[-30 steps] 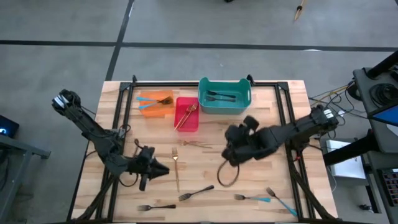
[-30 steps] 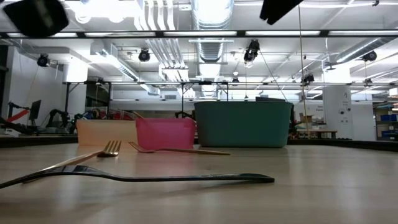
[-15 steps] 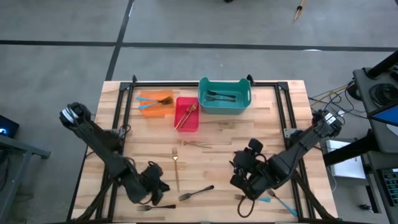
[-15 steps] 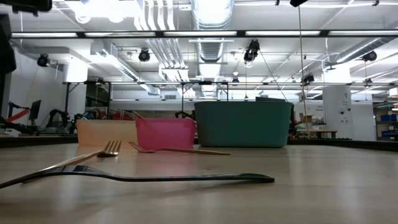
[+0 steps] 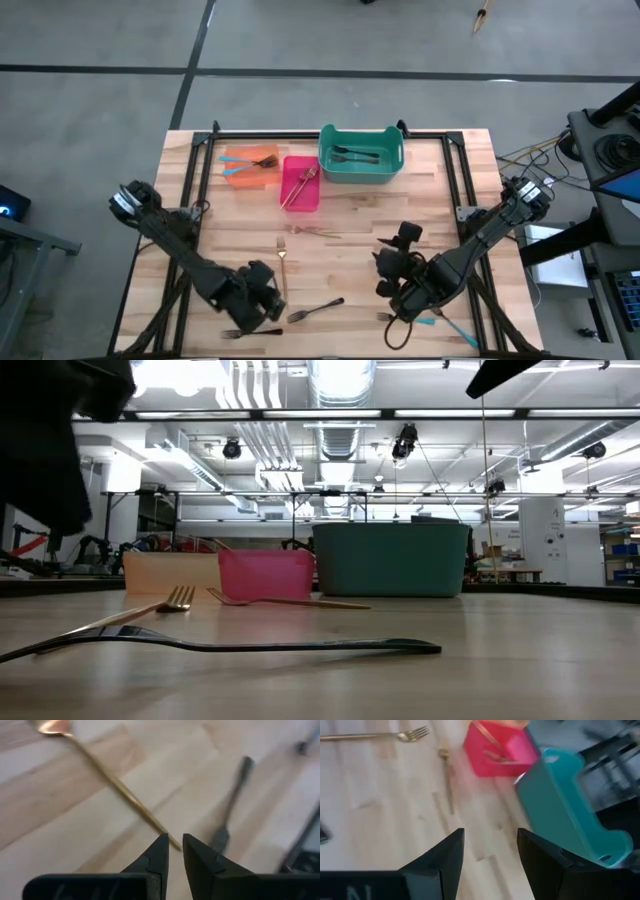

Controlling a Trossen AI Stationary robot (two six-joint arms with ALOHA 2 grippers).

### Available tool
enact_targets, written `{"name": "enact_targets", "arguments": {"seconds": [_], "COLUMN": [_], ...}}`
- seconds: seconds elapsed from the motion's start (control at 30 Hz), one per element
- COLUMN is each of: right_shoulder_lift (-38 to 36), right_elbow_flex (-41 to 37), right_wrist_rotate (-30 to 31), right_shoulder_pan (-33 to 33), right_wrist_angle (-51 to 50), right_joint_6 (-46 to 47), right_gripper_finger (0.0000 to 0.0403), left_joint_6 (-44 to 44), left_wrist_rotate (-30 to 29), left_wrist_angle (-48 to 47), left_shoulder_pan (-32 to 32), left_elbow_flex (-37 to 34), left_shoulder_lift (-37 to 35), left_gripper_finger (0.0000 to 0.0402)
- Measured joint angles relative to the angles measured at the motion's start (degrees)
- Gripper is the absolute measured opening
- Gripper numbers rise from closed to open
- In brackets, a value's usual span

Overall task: Sort silverware by color (type)
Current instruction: Put the gold fork into the red bin

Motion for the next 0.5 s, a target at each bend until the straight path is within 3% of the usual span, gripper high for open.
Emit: {"name": "enact_targets", "arguments": {"seconds": [0.3,0.5], "right_shoulder_lift": [-2.4,-3.9], "right_elbow_flex": [-2.1,-3.5], "right_wrist_rotate": [10.4,11.8], "right_shoulder_pan": [-0.5,-0.9], "right_wrist_angle": [-0.7,-0.7], "right_joint_6": [-5.2,-5.2], "right_gripper_finger": [0.0176,0.0175], "left_joint_6": [-1.1,-0.9], "left_wrist_rotate": [1.3,0.2], "left_wrist_angle": [-3.5,-6.8], "left_shoulder_pan": [6.7,10.5], "left_elbow_flex": [0.0,-0.8], "left_shoulder_lift": [0.1,0.3], "left_gripper_finger": [0.0082,0.0125]}}
